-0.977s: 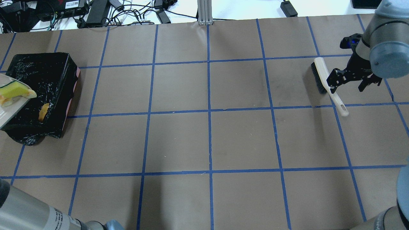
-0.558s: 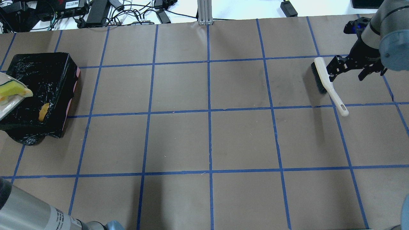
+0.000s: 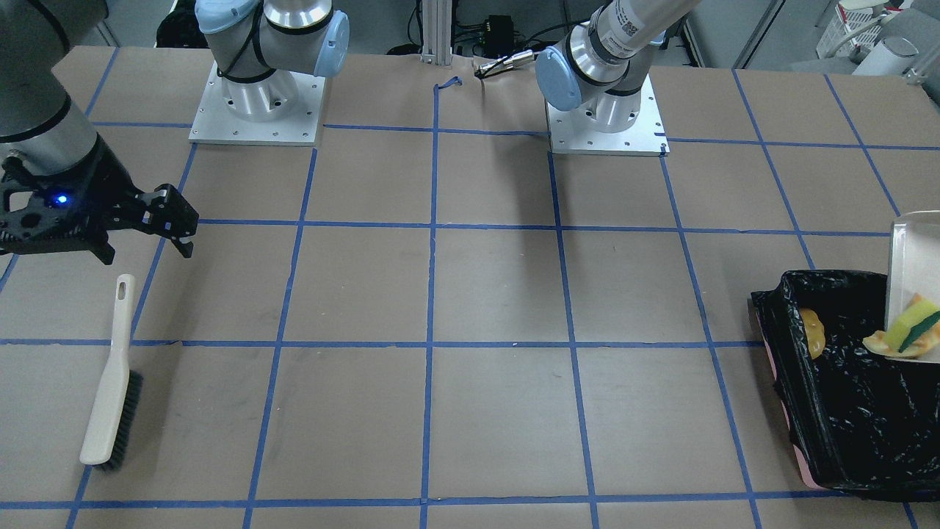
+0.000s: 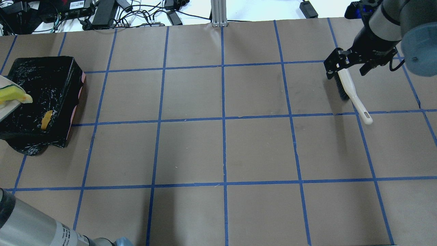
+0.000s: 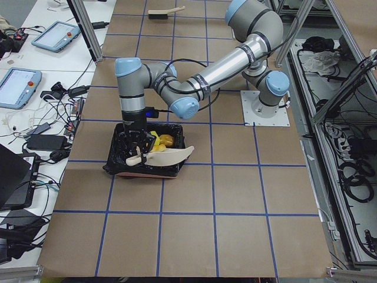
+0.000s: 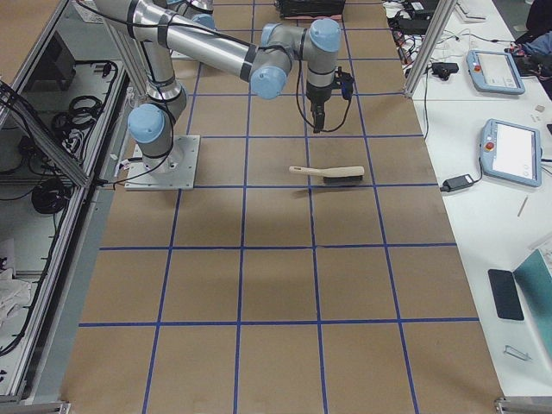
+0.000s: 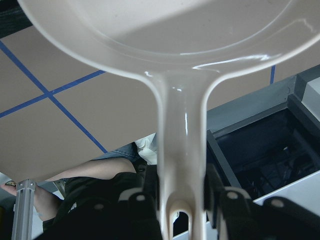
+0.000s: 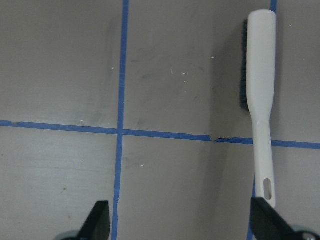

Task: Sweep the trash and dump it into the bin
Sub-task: 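Lower the brush onto the table and open the right gripper, then bring the empty dustpan back down onto the table with the left gripper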

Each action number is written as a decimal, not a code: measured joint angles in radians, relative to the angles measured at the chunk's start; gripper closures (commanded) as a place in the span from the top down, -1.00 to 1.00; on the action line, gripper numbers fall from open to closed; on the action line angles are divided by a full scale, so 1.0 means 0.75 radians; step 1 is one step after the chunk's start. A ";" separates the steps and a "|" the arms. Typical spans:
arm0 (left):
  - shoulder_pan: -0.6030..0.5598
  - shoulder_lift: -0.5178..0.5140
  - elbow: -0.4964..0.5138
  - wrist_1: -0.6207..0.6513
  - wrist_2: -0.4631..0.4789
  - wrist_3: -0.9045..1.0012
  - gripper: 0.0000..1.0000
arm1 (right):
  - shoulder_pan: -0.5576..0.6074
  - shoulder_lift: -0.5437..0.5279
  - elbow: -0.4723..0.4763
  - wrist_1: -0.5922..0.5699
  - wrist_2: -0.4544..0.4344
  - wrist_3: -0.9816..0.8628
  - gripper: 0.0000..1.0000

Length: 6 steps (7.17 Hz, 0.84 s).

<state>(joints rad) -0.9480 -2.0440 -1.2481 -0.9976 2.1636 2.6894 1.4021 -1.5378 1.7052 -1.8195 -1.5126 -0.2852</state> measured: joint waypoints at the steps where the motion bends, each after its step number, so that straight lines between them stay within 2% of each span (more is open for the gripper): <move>1: -0.023 0.006 -0.005 0.012 0.029 -0.001 -1.00 | 0.055 -0.022 0.000 0.003 -0.004 0.004 1.00; 4: -0.044 0.017 -0.029 0.036 0.057 -0.002 -1.00 | 0.148 -0.036 0.001 0.005 -0.026 0.012 1.00; 6: -0.032 0.031 -0.031 0.035 0.000 0.001 -1.00 | 0.156 -0.037 0.003 0.006 -0.030 0.011 1.00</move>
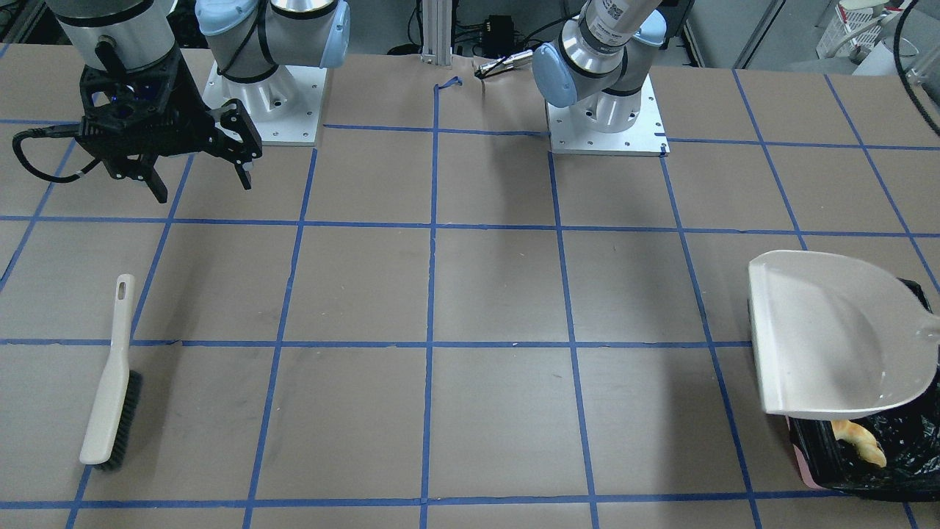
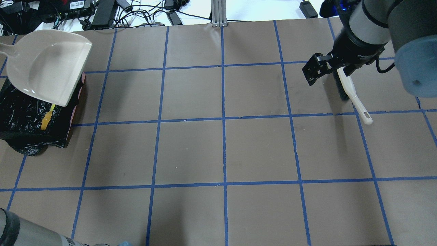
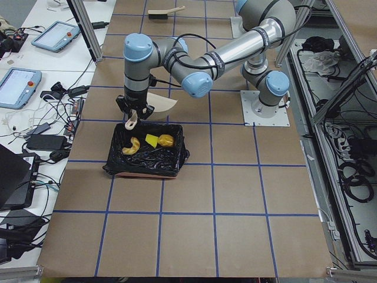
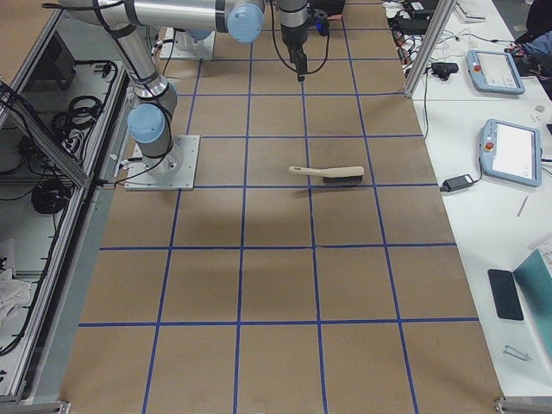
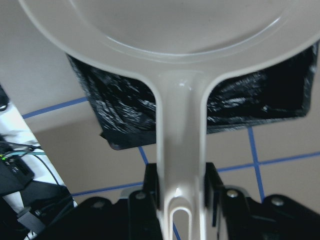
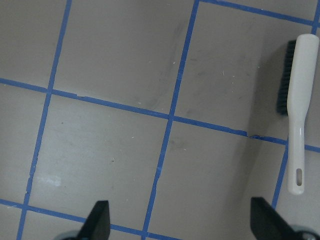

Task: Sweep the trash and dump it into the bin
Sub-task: 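Bring the empty dustpan back down onto the table with the left gripper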

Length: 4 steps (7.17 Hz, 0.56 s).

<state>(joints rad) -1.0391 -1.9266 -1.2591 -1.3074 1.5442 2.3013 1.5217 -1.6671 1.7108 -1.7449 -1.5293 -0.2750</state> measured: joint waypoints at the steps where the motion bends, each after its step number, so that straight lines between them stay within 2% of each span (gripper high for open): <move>1: -0.094 -0.029 -0.004 -0.005 -0.006 -0.172 -1.00 | 0.000 -0.003 0.004 0.000 0.009 -0.001 1.00; 4: -0.300 -0.178 -0.017 0.002 0.000 -0.500 -1.00 | 0.000 -0.001 0.009 0.007 0.014 -0.003 1.00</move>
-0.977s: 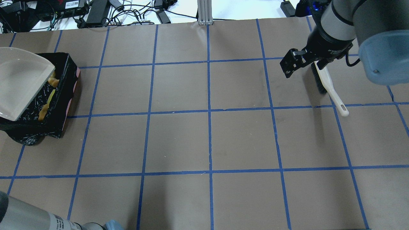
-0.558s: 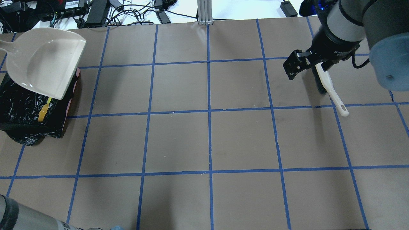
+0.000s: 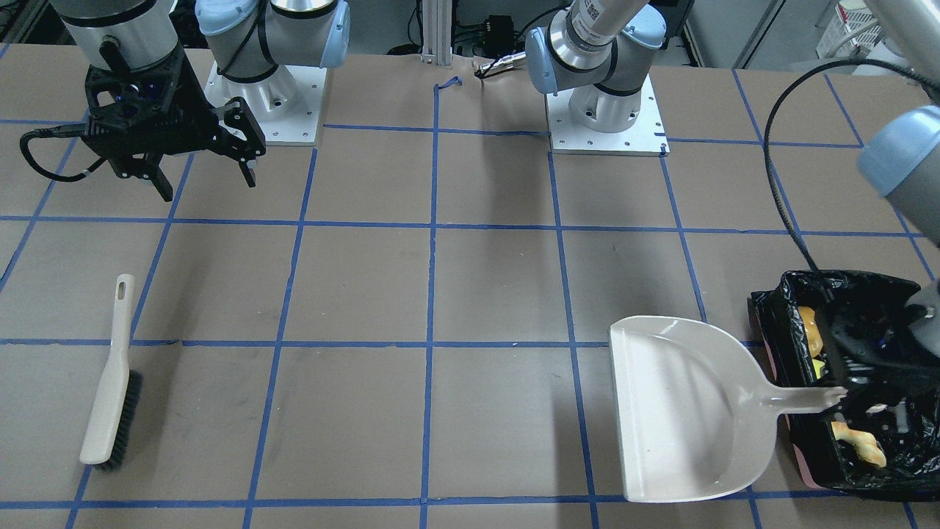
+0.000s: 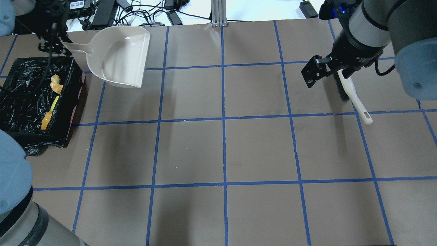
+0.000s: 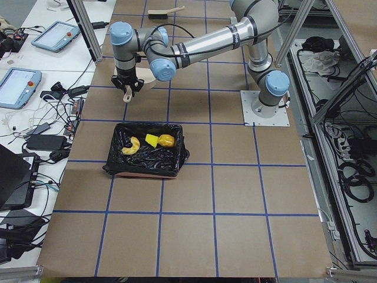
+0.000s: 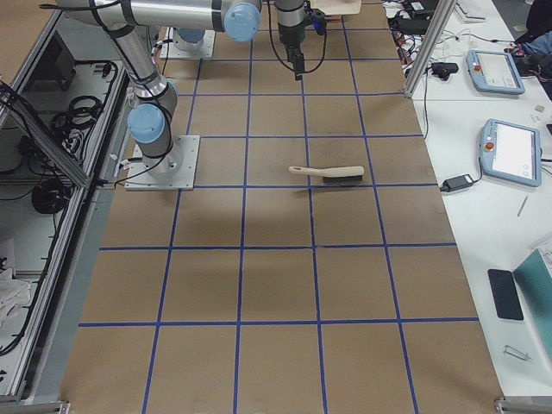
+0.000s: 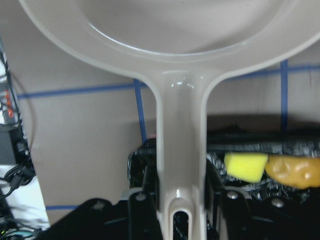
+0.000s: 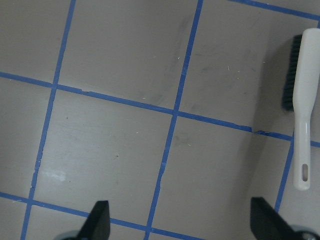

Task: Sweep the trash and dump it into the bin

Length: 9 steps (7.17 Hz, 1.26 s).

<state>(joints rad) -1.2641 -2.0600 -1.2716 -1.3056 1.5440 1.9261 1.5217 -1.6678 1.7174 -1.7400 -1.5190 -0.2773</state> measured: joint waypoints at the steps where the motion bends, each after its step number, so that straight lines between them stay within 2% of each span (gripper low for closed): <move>1: -0.048 -0.048 -0.018 0.018 0.008 -0.041 -1.00 | 0.000 0.000 0.001 0.006 0.000 0.000 1.00; 5: -0.118 -0.127 -0.157 0.203 0.021 -0.136 -1.00 | 0.000 -0.001 0.001 0.026 -0.002 -0.001 1.00; 9: -0.136 -0.086 -0.251 0.252 0.067 -0.130 -1.00 | 0.000 -0.001 0.001 0.022 -0.015 -0.001 1.00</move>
<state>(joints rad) -1.3663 -2.1242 -1.4601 -1.1167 1.5942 1.8290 1.5217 -1.6688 1.7180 -1.7235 -1.5305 -0.2777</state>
